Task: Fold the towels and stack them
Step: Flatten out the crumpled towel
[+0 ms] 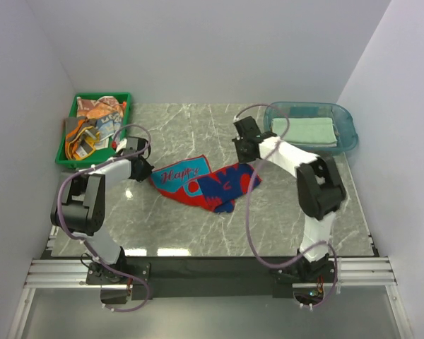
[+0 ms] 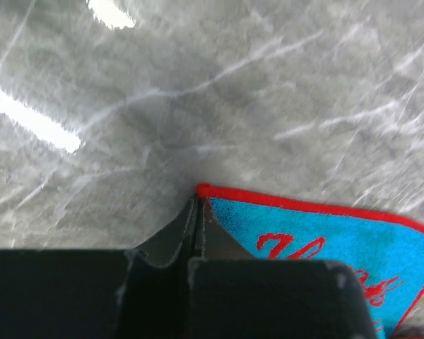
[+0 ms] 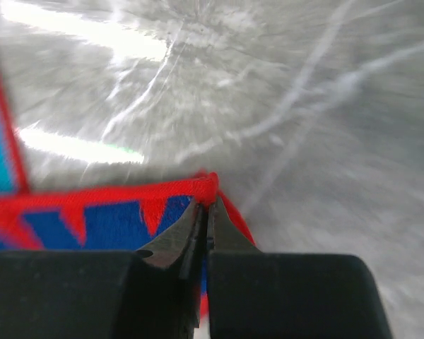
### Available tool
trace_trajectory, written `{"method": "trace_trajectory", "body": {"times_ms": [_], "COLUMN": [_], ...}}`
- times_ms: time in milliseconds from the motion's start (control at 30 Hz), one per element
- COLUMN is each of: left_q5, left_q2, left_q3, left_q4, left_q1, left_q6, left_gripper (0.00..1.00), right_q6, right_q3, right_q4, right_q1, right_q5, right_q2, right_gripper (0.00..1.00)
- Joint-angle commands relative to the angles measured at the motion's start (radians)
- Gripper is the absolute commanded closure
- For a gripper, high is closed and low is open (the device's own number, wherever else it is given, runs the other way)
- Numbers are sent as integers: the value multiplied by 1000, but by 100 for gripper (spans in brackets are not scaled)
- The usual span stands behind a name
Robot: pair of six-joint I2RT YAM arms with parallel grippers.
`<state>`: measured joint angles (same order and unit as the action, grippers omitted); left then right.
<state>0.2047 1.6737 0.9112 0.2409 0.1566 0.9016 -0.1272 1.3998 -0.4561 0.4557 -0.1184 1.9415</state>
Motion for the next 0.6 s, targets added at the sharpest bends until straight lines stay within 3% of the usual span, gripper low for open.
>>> {"method": "trace_trajectory", "body": {"times_ms": [0,100,300,567], "left_q5": [-22,-36,-73,-102], "left_q2": [29,50,74,11], "left_q3": [78,143,265,207], "left_q4": [41,57,109,91], "left_q1": [-34,-57,-106,-155], "left_q6": [5,5,0,17], "left_gripper": [99,99,99,99], "right_q6": [81,103,87,-84], "right_q3": [-50,-140,-393,-675], "right_q4": [48,68,59,-72], "right_q1": [1,6,18,37], "right_q5": [-17,48,336,737], "right_q2": [-267,-445,-847,-1116], "right_gripper": [100,100,100,88]}}
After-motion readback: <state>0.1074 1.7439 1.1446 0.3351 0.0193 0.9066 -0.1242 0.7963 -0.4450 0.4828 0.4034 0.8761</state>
